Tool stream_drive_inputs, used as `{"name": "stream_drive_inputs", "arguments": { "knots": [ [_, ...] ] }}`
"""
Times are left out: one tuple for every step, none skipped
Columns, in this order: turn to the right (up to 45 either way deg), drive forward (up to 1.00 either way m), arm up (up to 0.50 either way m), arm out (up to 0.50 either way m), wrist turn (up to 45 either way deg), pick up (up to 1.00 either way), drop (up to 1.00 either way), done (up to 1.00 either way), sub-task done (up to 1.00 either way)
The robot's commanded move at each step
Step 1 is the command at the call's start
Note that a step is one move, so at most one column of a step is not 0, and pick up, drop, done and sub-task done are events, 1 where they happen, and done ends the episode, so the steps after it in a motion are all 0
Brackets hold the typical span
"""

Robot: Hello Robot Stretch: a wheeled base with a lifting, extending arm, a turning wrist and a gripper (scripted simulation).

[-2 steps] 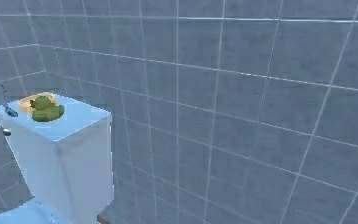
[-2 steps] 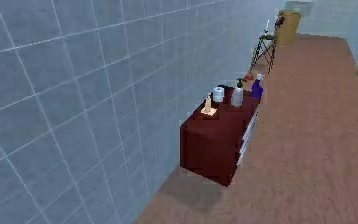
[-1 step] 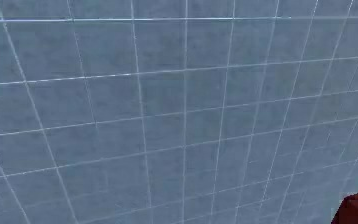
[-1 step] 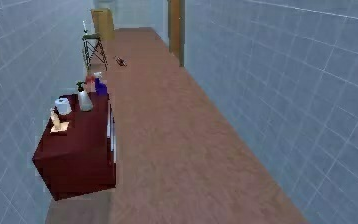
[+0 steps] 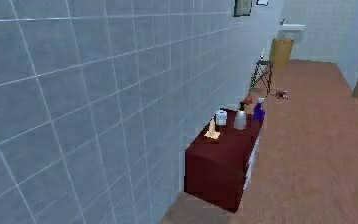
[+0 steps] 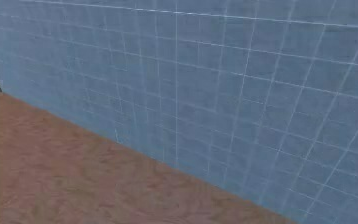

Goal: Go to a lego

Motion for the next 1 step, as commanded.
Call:
{"name": "stream_drive_inputs", "arguments": {
  "knots": [
    [39.0, 0.00, 0.00, 0.00, 0.0, 0.00, 0.00, 0.00, 0.00]
  ]
}}
